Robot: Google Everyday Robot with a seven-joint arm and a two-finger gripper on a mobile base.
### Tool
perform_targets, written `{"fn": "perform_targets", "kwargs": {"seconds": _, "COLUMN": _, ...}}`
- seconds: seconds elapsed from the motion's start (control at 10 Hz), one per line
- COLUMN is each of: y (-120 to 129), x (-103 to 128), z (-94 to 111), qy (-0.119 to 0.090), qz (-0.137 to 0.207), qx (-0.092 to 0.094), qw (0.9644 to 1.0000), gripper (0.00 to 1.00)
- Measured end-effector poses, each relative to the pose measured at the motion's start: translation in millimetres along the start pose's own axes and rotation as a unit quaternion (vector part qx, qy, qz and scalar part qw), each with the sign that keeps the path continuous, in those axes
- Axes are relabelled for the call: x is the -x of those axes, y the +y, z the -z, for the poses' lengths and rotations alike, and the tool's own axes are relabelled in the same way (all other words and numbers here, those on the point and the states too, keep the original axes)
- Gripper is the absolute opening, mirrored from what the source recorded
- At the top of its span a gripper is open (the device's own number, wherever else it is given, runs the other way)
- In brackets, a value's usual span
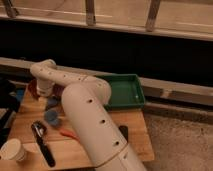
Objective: Place sponge in paper cup
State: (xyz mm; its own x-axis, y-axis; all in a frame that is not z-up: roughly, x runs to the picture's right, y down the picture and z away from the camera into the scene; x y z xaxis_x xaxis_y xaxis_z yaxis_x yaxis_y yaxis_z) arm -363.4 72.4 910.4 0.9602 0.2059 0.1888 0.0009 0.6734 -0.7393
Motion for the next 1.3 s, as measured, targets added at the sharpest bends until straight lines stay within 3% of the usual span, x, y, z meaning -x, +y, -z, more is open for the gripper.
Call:
{"fn": "perform_targets", "kwargs": {"seconds": 0.7, "y": 6, "x": 23, "z": -17, "qy": -0.042, "qz": 0.039, "qx": 0.021, "qw": 0.9981, "gripper": 0.76}}
{"fn": "perform_targets", "kwargs": {"seconds": 1.3, "y": 13, "x": 35, "z": -31, "qy": -0.052, "qz": 0.059, "qx": 0.042, "qw": 0.9960, "gripper": 0.76}}
